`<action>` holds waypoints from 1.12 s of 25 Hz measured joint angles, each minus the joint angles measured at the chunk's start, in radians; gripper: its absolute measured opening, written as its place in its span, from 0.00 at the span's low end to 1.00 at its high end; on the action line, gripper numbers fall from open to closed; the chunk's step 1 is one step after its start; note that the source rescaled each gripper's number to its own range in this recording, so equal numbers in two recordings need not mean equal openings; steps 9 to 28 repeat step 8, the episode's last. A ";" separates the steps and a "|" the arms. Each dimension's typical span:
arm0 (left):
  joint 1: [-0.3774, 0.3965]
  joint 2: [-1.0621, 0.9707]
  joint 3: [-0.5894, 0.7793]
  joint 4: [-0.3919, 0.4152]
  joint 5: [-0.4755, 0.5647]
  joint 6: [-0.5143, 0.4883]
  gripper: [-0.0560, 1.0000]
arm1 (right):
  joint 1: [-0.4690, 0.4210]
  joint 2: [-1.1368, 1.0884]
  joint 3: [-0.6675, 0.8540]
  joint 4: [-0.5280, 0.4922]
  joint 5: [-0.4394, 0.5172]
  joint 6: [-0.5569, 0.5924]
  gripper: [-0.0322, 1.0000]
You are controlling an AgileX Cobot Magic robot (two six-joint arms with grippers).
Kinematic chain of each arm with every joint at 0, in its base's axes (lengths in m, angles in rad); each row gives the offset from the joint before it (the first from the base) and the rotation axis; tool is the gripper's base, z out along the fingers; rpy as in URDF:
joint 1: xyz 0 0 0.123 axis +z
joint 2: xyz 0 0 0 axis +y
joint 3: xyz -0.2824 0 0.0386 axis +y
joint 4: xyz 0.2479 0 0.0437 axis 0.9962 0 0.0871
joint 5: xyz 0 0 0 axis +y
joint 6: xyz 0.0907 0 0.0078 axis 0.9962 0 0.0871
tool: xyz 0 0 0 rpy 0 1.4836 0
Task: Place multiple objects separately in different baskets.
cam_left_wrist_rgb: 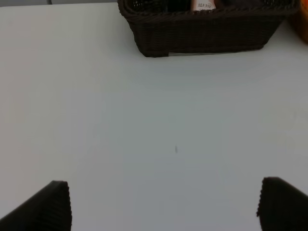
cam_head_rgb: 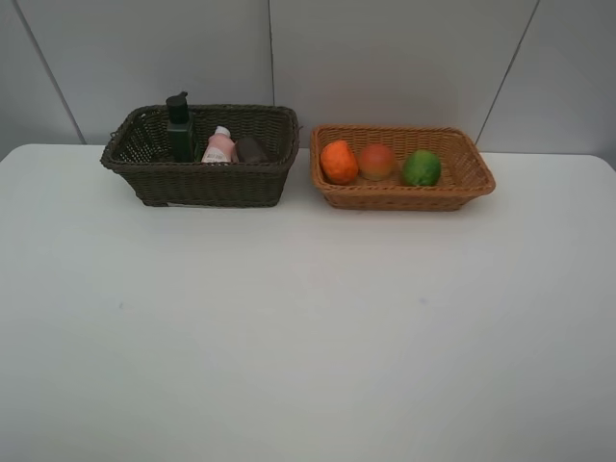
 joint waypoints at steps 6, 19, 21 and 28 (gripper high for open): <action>0.000 0.000 0.002 0.000 0.000 0.000 1.00 | 0.000 0.000 0.000 0.000 0.000 0.000 0.97; 0.000 0.000 0.002 0.000 0.000 0.000 1.00 | 0.000 0.000 0.000 0.000 0.000 0.000 0.97; 0.000 0.000 0.002 0.000 0.000 0.000 1.00 | 0.000 0.000 0.000 0.000 0.000 0.000 0.97; 0.000 0.000 0.002 0.000 0.000 0.000 1.00 | 0.000 0.000 0.000 0.000 0.000 0.000 0.97</action>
